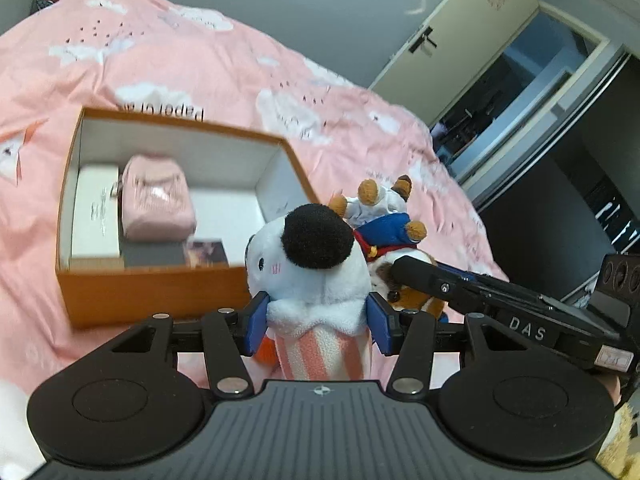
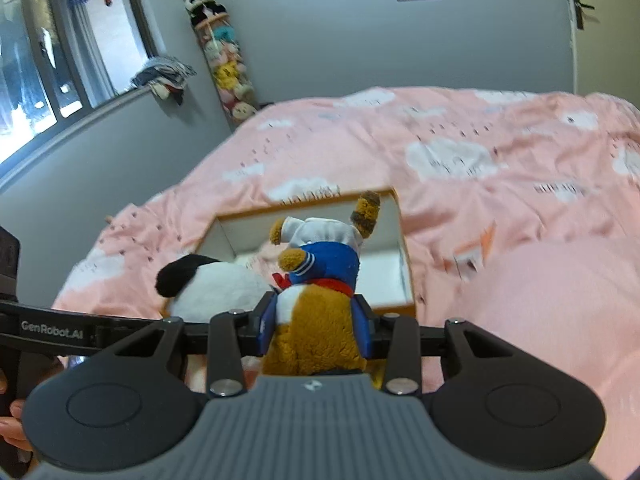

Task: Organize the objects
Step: 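Lift the hamster plush and duck plush with both tools over the orange box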

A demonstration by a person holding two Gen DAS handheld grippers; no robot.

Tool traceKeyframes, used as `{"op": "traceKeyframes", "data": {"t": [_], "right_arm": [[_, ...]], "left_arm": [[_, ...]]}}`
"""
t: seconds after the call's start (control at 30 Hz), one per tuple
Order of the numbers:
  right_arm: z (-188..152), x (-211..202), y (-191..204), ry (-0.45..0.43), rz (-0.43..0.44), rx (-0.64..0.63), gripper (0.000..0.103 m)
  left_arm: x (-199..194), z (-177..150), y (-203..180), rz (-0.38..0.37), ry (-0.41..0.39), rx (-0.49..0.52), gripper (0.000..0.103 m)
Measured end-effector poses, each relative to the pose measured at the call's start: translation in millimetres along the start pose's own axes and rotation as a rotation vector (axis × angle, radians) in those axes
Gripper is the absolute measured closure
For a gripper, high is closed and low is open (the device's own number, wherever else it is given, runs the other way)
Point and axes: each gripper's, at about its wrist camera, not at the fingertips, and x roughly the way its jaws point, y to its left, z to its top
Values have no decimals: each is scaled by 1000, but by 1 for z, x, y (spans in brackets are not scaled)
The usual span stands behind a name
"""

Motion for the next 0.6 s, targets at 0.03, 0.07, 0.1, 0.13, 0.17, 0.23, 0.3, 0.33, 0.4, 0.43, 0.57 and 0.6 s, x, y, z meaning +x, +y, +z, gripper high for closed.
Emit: {"op": "traceKeyframes", "data": {"t": [0.03,0.07,0.1,0.13,0.17,0.23,0.3,0.33,0.4,0.43,0.57,0.6], "right_arm": [[4,1,1,-7,5,-4,62],[9,3,3,-17,5,-8,62],[14,5,4,-24,2,-16,62],[18,8,5,-27,-4,-26,62],[23,11,6,-31,-10,-34,62],[32,18,5,-35,-15,-41,62],[42,25,2,-37,-9,-32,62],[46,28,0,-39,-5,-25,62],[54,35,-5,-44,0,-10,62],[58,39,-8,-47,4,-3,62],[69,61,-18,-45,17,23,62],[71,68,-21,-39,16,26,62]], "left_arm": [[0,5,0,-1,-5,0,44],[-1,10,0,-5,-10,3,44],[-1,15,1,-8,-14,4,44],[-2,22,1,-11,-19,7,44],[-3,28,2,-12,-23,9,44],[-2,41,6,-9,-27,11,44],[1,56,9,5,-32,17,44],[4,63,11,12,-31,18,44],[12,74,17,12,-19,4,44],[16,79,21,9,-11,-4,44],[42,93,33,29,20,-23,44],[50,96,36,33,33,-21,44]]}}
